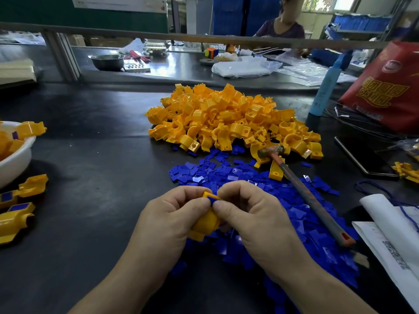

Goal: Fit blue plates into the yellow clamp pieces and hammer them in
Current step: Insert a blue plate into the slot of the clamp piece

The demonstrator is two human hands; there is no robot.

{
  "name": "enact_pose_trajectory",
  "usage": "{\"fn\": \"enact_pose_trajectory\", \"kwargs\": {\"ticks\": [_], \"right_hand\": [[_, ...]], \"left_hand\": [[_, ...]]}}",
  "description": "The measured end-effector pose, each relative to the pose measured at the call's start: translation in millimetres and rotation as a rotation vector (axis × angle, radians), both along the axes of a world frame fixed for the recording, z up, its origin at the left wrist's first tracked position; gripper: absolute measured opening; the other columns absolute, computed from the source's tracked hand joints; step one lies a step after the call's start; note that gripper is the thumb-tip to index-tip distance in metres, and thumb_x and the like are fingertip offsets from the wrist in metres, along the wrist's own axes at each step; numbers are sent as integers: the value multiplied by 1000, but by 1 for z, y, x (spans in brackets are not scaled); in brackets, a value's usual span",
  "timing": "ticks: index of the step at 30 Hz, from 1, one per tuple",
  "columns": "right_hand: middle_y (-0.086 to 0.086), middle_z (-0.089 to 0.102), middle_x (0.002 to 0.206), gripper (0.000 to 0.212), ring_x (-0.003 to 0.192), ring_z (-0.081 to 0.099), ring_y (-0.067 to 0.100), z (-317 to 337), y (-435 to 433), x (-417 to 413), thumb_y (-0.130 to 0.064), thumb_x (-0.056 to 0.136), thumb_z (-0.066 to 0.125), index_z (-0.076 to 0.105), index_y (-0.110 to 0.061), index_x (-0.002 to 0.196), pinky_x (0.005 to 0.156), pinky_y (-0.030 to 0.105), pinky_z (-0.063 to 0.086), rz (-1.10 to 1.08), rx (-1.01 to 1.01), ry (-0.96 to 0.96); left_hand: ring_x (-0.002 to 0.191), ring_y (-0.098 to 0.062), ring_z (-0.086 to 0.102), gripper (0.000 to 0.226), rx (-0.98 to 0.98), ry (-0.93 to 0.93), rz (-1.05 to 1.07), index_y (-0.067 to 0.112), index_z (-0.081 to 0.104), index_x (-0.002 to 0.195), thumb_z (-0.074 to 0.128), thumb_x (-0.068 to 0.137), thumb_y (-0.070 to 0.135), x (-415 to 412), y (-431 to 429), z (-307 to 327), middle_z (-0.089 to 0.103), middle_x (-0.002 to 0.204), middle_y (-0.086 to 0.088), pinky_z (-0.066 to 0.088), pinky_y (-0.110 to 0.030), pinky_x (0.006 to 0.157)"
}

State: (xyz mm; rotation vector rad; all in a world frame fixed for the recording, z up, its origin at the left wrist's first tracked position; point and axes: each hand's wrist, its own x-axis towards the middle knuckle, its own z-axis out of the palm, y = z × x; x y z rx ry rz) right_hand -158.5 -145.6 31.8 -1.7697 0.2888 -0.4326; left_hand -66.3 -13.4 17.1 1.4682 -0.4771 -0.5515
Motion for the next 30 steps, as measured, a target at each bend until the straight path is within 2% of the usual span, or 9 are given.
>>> {"fn": "enact_pose_trajectory", "kwargs": {"ticks": [2, 5, 12, 14, 18, 22, 26, 30], "right_hand": [[-9, 68, 90, 22, 78, 68, 11, 1, 0, 0, -24, 84, 68, 65, -41, 97, 62, 20, 55, 20, 91, -2], [-8, 70, 90, 17, 80, 69, 11, 4, 2, -1, -33, 79, 65, 68, -42, 93, 64, 19, 55, 64, 129, -31], [-10, 71, 90, 16, 82, 69, 8, 9, 6, -3, -36, 75, 63, 70, -40, 89, 64, 16, 54, 68, 137, -95], [-10, 71, 89, 15, 82, 69, 8, 10, 8, -3, -36, 75, 63, 70, -40, 88, 64, 17, 54, 63, 118, -99], [-8, 71, 89, 16, 81, 69, 11, 10, 9, -3, -36, 76, 62, 69, -38, 90, 64, 18, 55, 58, 88, -98], [-8, 70, 87, 15, 80, 69, 9, 11, 11, -3, -35, 76, 63, 69, -36, 89, 62, 17, 55, 57, 75, -114], [-11, 69, 84, 16, 77, 68, 6, 10, 13, -1, -37, 74, 62, 68, -35, 88, 61, 15, 54, 31, 48, -137], [-17, 66, 93, 22, 84, 65, 2, 10, 11, 1, -49, 75, 56, 63, -45, 96, 65, 16, 54, 25, -50, -60]], "left_hand": [[82, -29, 75, 36, -12, -5, -1, 34, 76, 92, 69, 61, 50, 0, 1, 0, 78, 89, -9, 61, -49, 72], [80, -30, 76, 32, -16, 1, -10, 33, 76, 91, 68, 63, 46, -2, 1, 4, 78, 88, -10, 61, -47, 70], [75, -24, 75, 37, -42, 32, -7, 30, 77, 86, 71, 56, 51, -4, 3, 7, 77, 83, -9, 58, -31, 56], [74, -23, 75, 27, -34, 29, -1, 30, 77, 86, 81, 66, 48, -4, 3, 7, 77, 83, -9, 57, -32, 56], [74, -23, 75, 7, -24, 26, 25, 30, 76, 87, 72, 81, 32, -4, 3, 5, 77, 82, -9, 58, -33, 57], [74, -27, 75, 18, 0, 11, 40, 31, 76, 88, 66, 75, 37, -5, 4, 7, 77, 81, -10, 60, -39, 60], [74, -28, 75, 7, 10, -1, 43, 31, 75, 89, 69, 86, 31, -4, 3, 8, 77, 82, -9, 61, -43, 61], [76, -25, 74, 22, 14, -2, 52, 33, 76, 91, 66, 74, 43, -3, 6, 14, 77, 85, -8, 60, -37, 60]]}}
